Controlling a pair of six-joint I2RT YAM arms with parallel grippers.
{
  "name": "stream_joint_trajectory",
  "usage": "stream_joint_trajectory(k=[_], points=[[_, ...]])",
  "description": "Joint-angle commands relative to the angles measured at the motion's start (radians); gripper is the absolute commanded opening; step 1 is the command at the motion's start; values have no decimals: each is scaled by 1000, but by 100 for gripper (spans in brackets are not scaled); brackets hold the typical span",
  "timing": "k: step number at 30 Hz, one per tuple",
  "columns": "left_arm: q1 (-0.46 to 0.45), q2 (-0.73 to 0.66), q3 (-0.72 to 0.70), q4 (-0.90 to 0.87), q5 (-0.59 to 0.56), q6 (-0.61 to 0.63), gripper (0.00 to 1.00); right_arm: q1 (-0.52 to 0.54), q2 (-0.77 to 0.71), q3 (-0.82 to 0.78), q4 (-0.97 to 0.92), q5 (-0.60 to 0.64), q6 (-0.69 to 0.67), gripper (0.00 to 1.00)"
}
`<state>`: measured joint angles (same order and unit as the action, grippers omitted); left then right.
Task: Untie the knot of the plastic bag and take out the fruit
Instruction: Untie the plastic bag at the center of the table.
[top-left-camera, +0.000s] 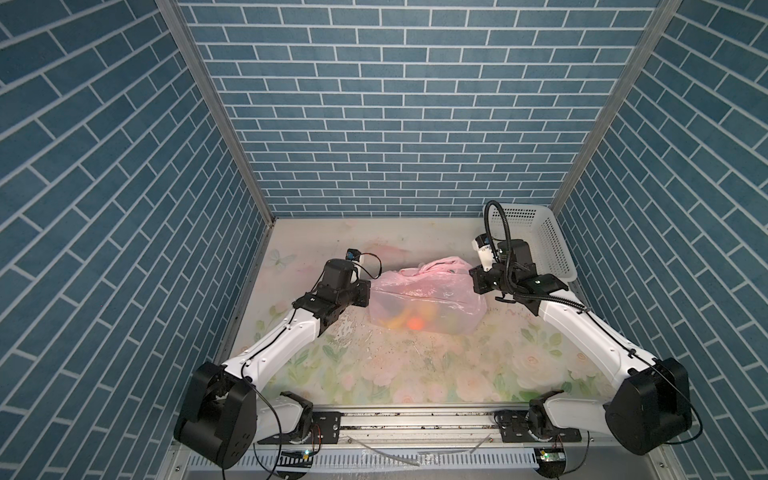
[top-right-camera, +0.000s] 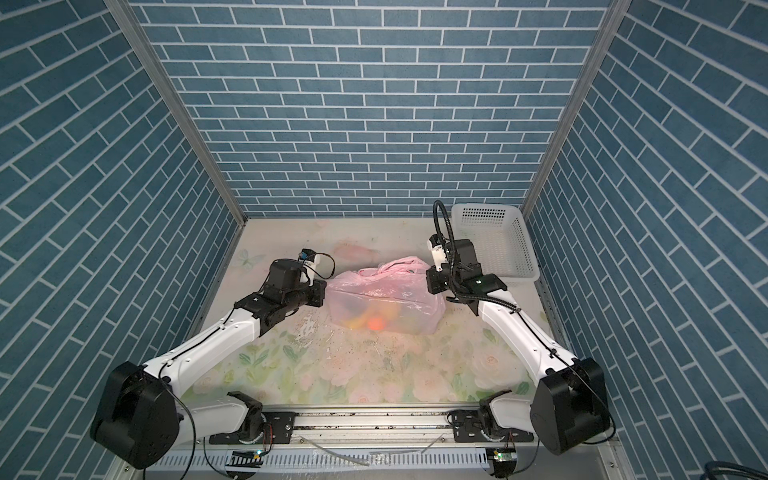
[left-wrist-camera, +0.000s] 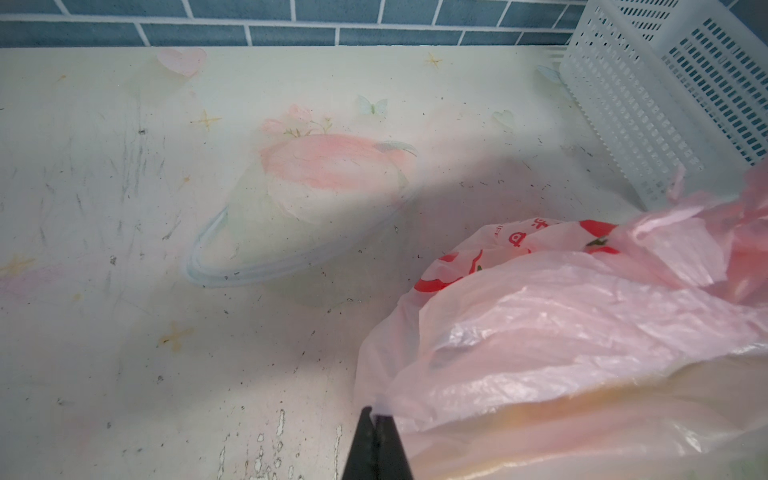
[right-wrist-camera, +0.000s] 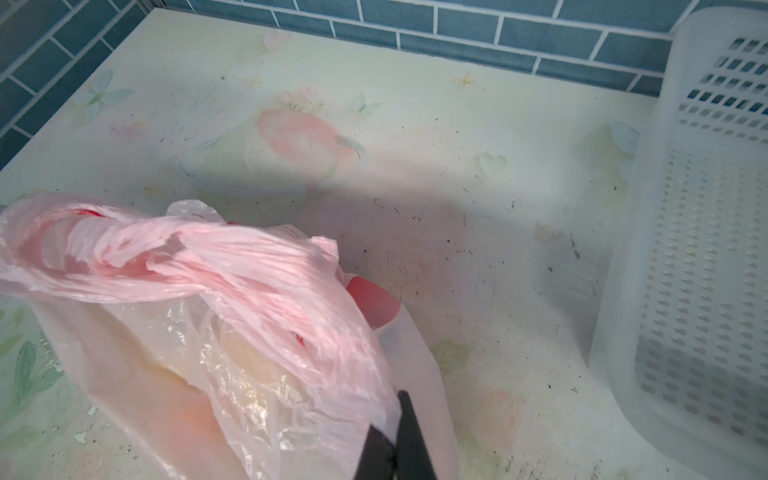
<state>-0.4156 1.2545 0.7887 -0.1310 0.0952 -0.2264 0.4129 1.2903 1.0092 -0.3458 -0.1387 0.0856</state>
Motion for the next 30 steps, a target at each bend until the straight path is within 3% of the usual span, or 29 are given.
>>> stream_joint_trajectory(k=[1,3,5,11,15,19,22,27,30], points=[[7,0,19,-29,6,4,18,-8,-5,-28,-30,-16,57,0],[-22,-20,32,-31,2,32,47,-8,-2,-24,-31,-30,73,0],[-80,-40,60,-52,-33,85,65,-8,4,-14,-38,-35,80,0],[-250,-18,171,-107,-48,240,88,-8,10,8,-48,-80,101,0],[-324,68,251,-142,-35,321,95,-8,3,12,-48,-88,113,0],[-370,164,309,-138,-40,357,97,-8,-6,16,-51,-95,115,0],[-391,228,336,-109,-58,375,92,-8,-14,19,-49,-99,120,0],[-402,323,379,-40,-131,394,74,-8,-22,8,-37,-111,127,0],[-405,356,391,1,-214,394,50,-8,-29,1,-36,-111,131,0]])
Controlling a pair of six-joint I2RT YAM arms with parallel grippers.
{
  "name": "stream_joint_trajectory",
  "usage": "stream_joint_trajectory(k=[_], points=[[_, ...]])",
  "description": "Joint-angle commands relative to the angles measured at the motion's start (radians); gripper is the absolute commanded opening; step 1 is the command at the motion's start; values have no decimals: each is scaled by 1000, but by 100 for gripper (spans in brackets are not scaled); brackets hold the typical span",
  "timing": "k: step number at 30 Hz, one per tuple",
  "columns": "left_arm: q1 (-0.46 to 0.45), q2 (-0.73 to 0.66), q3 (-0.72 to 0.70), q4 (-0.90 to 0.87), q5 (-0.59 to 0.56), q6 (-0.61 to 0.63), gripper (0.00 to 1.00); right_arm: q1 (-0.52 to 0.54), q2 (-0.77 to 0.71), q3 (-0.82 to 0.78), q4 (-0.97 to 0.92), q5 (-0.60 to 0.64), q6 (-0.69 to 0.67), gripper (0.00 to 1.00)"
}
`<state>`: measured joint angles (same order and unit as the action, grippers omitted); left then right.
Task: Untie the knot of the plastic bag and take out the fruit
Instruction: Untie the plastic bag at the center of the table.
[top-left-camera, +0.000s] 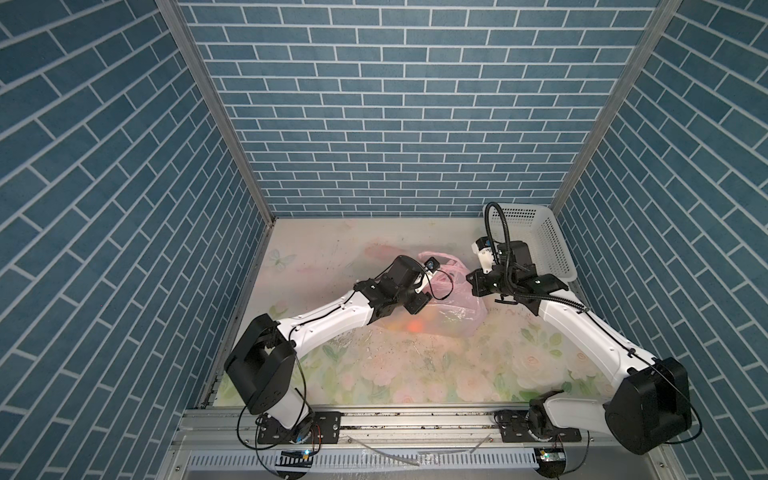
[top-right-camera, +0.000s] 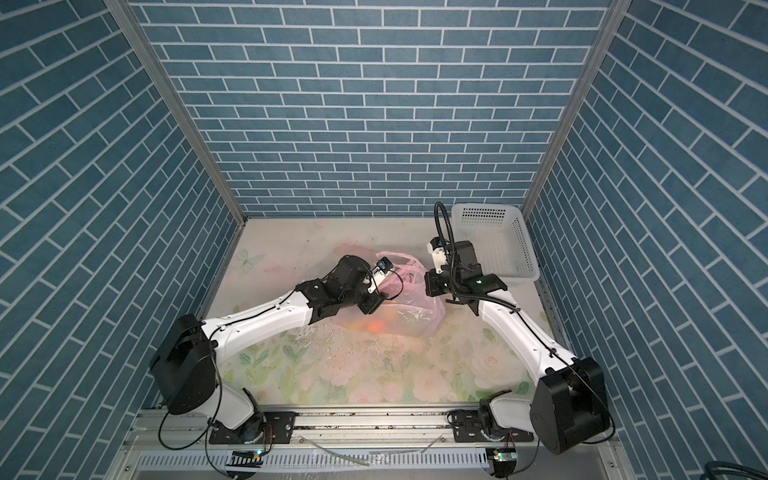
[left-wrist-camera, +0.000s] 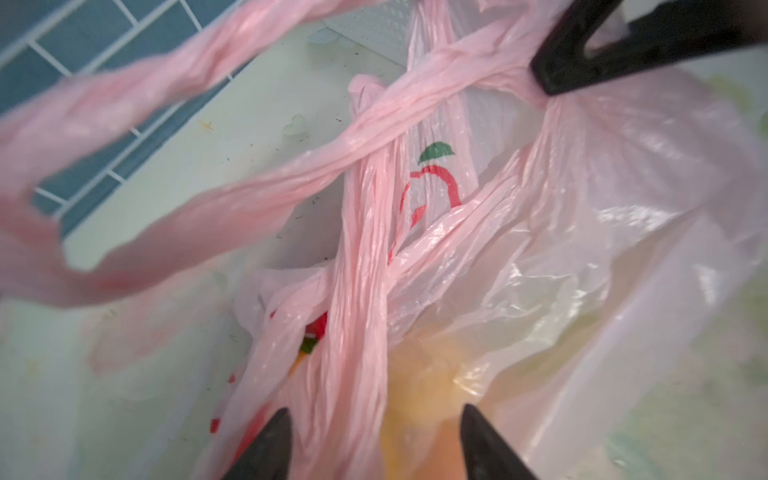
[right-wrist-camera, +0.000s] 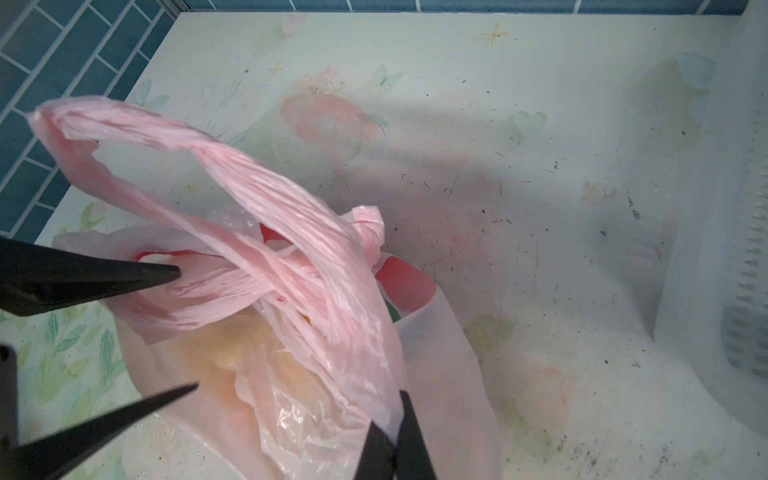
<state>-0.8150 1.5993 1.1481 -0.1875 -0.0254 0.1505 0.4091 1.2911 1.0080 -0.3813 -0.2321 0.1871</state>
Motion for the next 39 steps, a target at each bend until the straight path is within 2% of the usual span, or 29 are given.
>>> stream_joint_trajectory(k=[1,3,7,13,22,29,35,39], points=[[-6,16,32,69,-131,15,45,-4,-34,-1,2,-18,30,0],[-7,22,30,88,-195,21,42,-4,-42,-7,1,-15,30,0],[-7,17,22,95,-267,51,26,-4,-55,-17,-1,-13,27,0],[-6,-84,-39,100,-259,48,0,-4,-57,-22,0,-3,30,0],[0,-410,-246,137,-121,-40,0,-4,-83,-65,11,-5,68,0],[-1,-606,-412,144,-55,-116,0,0,-146,-185,90,-95,161,0],[8,-614,-445,213,-123,-106,0,17,-187,-242,128,-90,204,0],[95,-510,-374,294,-36,-87,0,15,-170,-204,157,-35,190,0]])
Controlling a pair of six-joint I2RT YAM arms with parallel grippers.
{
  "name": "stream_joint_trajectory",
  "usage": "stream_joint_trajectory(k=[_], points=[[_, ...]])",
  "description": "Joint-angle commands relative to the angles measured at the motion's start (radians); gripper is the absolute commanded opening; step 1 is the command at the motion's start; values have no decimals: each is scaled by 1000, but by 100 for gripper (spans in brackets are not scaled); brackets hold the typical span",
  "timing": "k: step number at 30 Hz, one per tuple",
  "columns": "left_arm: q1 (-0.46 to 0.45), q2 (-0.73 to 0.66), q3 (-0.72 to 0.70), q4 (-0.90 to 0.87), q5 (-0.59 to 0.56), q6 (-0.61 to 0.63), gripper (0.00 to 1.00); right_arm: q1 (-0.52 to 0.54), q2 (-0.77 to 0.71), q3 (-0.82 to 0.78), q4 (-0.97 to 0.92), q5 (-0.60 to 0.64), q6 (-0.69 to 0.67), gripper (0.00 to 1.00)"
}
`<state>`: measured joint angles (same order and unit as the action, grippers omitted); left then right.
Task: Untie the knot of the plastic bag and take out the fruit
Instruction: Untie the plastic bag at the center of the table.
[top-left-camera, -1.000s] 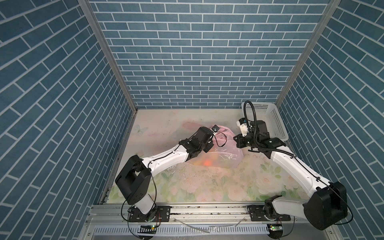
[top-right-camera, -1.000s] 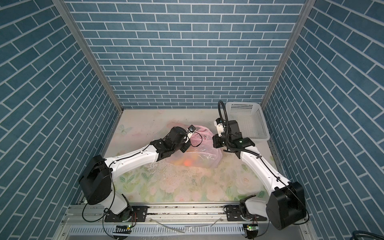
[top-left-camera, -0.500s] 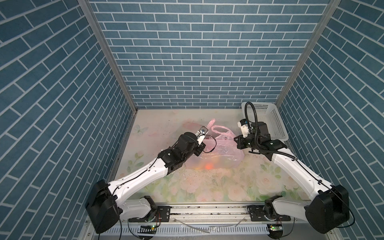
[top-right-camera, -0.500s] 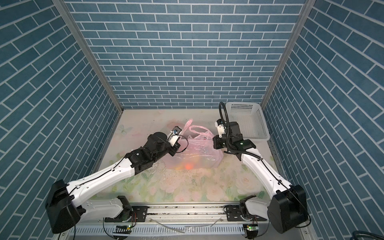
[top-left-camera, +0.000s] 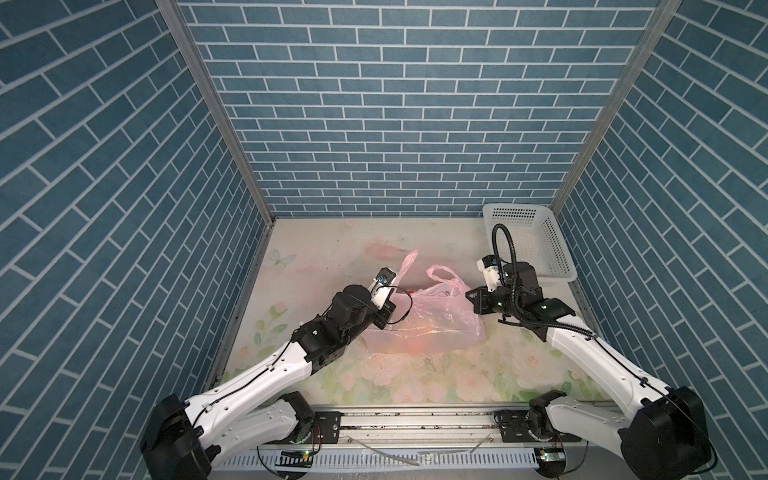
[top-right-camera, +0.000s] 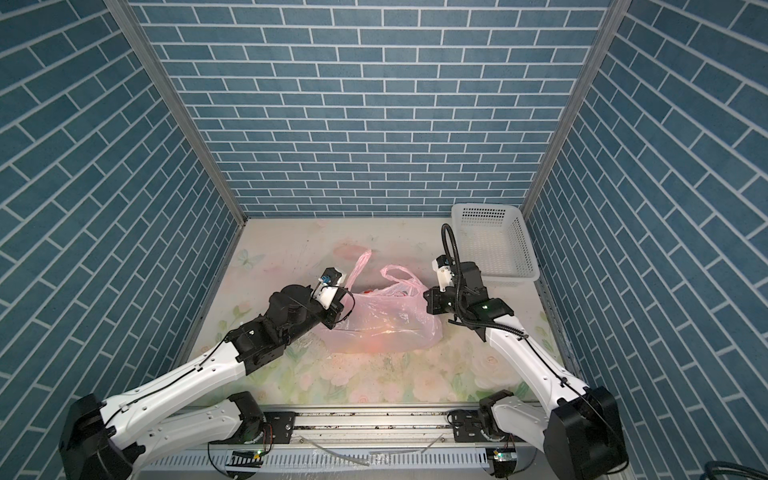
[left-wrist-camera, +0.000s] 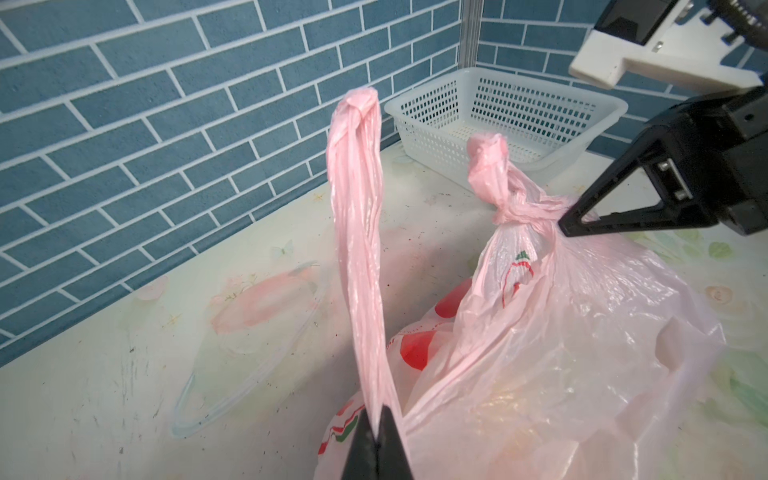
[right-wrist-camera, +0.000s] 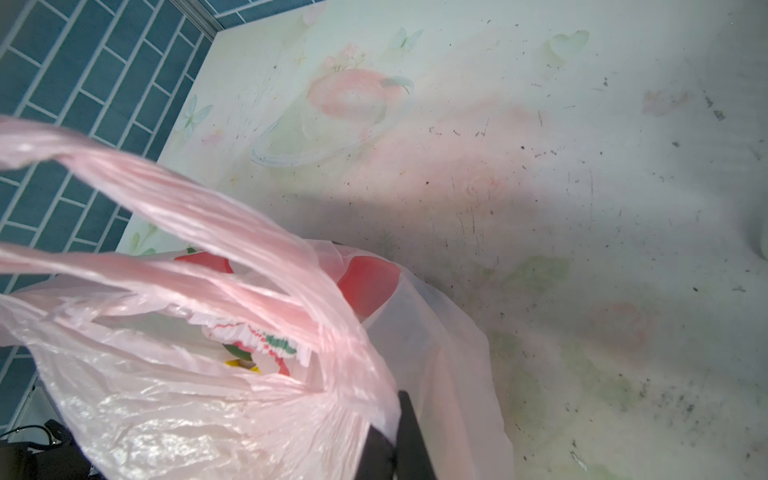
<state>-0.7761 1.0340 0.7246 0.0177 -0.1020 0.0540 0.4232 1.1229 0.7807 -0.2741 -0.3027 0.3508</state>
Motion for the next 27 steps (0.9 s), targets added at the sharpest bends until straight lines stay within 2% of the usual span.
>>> stream_joint_trajectory(k=[1,5,8,14,18,24,27], points=[[84,88,67,117,71,11,0,0,6,33,63,50,22,0],[166,208,129,252,167,29,0,-8,24,46,101,91,15,0],[208,296,211,289,227,29,0,-19,11,45,108,122,5,0],[227,375,277,363,299,17,0,-47,-42,58,90,142,-25,0],[227,334,226,412,347,-14,0,-54,-73,72,76,117,-39,0],[219,140,84,381,522,-65,0,-54,-105,57,-6,-29,-16,0],[197,40,7,339,563,-65,0,-54,-121,51,-94,-82,-37,2]])
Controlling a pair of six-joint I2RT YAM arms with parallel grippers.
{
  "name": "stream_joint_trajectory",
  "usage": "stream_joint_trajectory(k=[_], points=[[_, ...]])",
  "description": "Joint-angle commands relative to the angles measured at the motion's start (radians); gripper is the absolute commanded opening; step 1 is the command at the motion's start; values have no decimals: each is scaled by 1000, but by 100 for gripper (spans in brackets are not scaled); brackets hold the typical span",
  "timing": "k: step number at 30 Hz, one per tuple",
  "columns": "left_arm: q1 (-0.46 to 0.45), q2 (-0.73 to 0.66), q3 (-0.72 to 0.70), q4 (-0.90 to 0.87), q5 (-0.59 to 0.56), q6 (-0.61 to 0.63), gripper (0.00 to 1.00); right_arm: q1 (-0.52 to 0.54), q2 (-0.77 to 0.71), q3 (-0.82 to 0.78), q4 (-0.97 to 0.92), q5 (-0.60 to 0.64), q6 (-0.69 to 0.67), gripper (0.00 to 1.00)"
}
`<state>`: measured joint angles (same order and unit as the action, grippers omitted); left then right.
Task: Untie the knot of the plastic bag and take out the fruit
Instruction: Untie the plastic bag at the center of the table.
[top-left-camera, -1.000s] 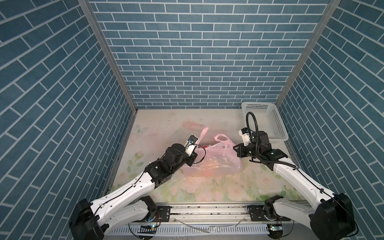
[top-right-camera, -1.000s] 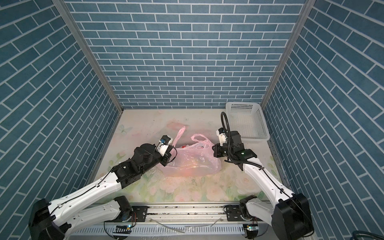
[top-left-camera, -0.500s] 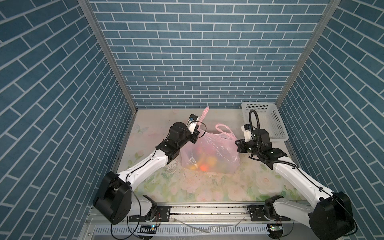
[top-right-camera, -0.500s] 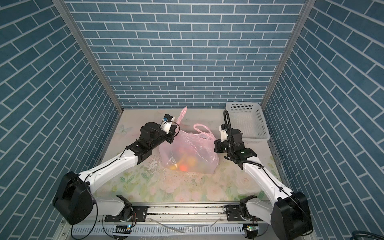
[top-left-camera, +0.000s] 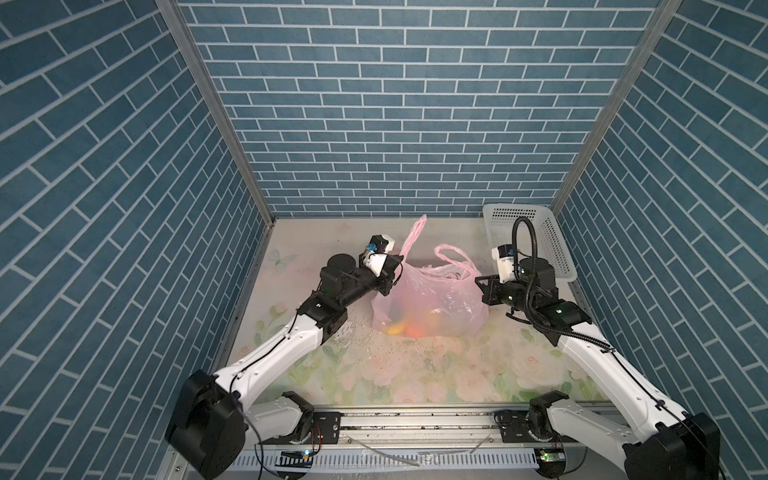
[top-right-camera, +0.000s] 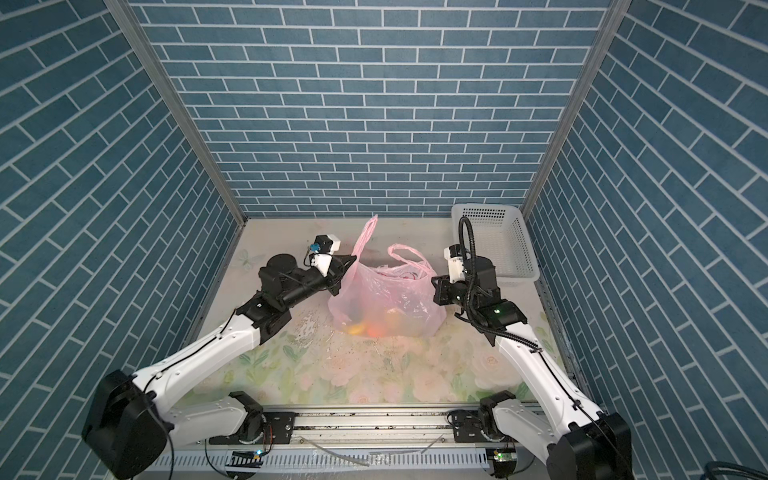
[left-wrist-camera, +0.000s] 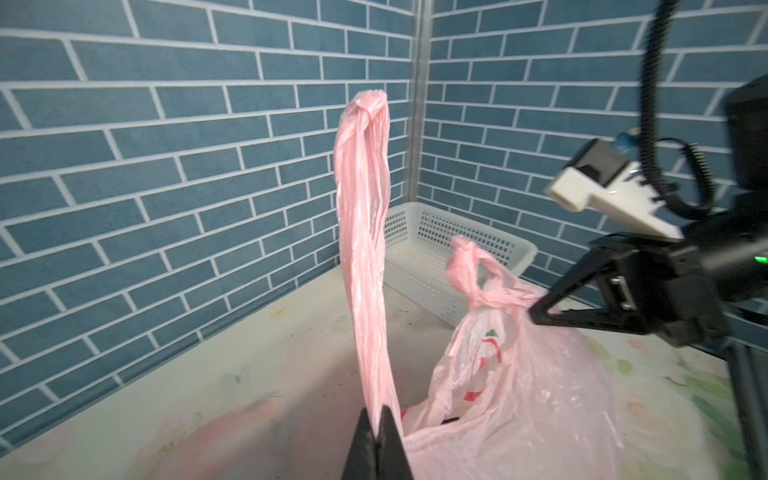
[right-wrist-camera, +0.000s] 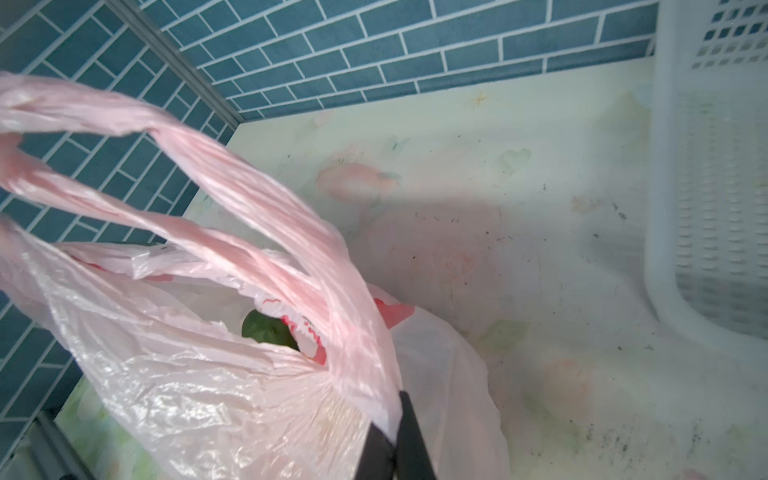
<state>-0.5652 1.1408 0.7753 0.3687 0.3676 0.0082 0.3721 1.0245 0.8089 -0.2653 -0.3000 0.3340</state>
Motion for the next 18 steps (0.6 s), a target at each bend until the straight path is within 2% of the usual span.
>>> stream_joint_trajectory(k=[1,2,4,8,15,18], points=[[-21,-97,-70,-19,107,-16,0,-2,-30,34,-143,-94,-39,11],[-26,-126,-93,-27,116,-16,0,-2,-34,53,-187,-101,-64,22],[-36,-166,-130,-34,135,-16,0,-3,-31,118,-276,-111,-122,39],[-63,-198,-176,-38,177,-13,0,-2,24,282,-409,-158,-231,63],[-78,-226,-230,11,188,11,0,1,200,483,-504,-246,-426,87],[-77,-231,-232,10,189,28,0,2,279,532,-514,-315,-464,91]])
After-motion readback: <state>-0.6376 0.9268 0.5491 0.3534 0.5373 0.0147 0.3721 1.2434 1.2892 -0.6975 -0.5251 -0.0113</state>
